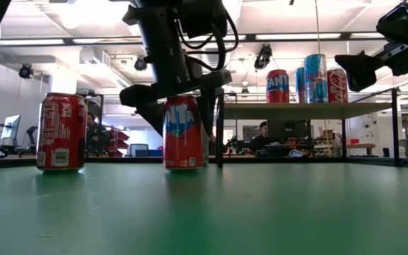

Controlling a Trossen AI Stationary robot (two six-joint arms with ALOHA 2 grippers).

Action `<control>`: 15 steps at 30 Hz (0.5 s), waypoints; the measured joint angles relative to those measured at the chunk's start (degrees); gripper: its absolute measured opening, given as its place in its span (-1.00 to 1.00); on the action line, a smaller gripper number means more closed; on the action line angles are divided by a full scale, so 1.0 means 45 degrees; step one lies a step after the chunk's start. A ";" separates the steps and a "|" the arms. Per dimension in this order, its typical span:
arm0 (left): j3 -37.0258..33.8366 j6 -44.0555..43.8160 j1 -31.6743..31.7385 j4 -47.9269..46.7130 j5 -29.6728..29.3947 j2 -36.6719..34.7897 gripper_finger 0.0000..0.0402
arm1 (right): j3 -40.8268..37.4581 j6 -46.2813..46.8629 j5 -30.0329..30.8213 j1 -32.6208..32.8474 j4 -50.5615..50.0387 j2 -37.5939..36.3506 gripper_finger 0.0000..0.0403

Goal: Place canned beverage on shelf
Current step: Put the red soda can on the shelf aligned with the other red soda can

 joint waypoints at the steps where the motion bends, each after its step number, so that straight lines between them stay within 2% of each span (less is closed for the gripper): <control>1: -0.0129 -0.0040 -0.0043 0.0087 -0.0156 -0.0097 0.87 | 0.0000 0.0000 0.0000 -0.0004 0.0000 -0.0004 0.78; 10: -0.1860 -0.0164 -0.0365 0.1578 -0.0635 -0.1126 0.87 | 0.0000 0.0000 -0.0004 0.0000 0.0000 0.0001 0.78; 15: -0.2046 -0.0032 -0.0526 0.1706 -0.0932 -0.1447 0.87 | 0.0000 0.0000 0.0000 -0.0003 0.0000 0.0001 0.78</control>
